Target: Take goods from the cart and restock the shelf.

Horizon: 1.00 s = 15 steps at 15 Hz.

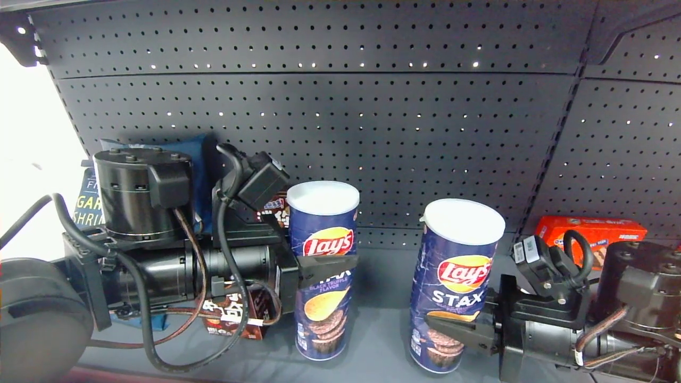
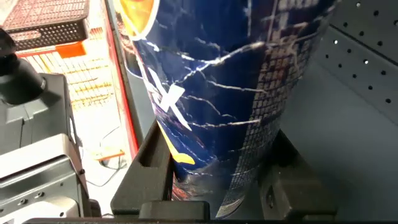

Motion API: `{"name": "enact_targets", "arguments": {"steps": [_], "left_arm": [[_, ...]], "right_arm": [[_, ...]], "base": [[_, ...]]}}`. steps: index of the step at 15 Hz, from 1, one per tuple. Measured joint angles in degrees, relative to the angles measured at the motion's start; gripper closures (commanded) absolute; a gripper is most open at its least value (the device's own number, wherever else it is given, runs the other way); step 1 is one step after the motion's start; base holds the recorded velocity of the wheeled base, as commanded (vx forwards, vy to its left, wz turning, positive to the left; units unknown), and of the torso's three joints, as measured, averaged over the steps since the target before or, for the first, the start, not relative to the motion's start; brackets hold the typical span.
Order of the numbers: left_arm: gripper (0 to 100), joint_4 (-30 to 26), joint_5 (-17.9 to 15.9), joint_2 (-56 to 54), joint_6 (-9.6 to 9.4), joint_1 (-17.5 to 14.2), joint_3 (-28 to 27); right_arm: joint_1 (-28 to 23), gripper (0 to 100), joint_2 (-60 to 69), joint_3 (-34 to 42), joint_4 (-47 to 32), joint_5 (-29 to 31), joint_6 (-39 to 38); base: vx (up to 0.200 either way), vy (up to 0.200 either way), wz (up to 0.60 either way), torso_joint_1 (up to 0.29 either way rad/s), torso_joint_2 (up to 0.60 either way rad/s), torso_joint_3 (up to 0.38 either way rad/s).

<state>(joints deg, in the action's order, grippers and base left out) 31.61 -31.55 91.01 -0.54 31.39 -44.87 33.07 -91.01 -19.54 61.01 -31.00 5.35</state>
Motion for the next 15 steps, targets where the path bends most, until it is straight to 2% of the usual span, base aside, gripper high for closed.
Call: {"name": "enact_targets", "arguments": {"steps": [5,15], "left_arm": [[100,0.0,0.1,0.2,0.00,-0.1,0.0],[100,0.1,-0.1,0.3,0.00,-0.1,0.1]], "right_arm": [[0.1,100,-3.3,2.5,4.9,0.0,-0.2],[0.0,100,-5.8,3.4,5.5,-0.1,-0.4]], "base": [[0.000,0.000,0.00,0.000,0.00,0.000],[0.000,0.000,0.00,0.000,0.00,0.000]]}}
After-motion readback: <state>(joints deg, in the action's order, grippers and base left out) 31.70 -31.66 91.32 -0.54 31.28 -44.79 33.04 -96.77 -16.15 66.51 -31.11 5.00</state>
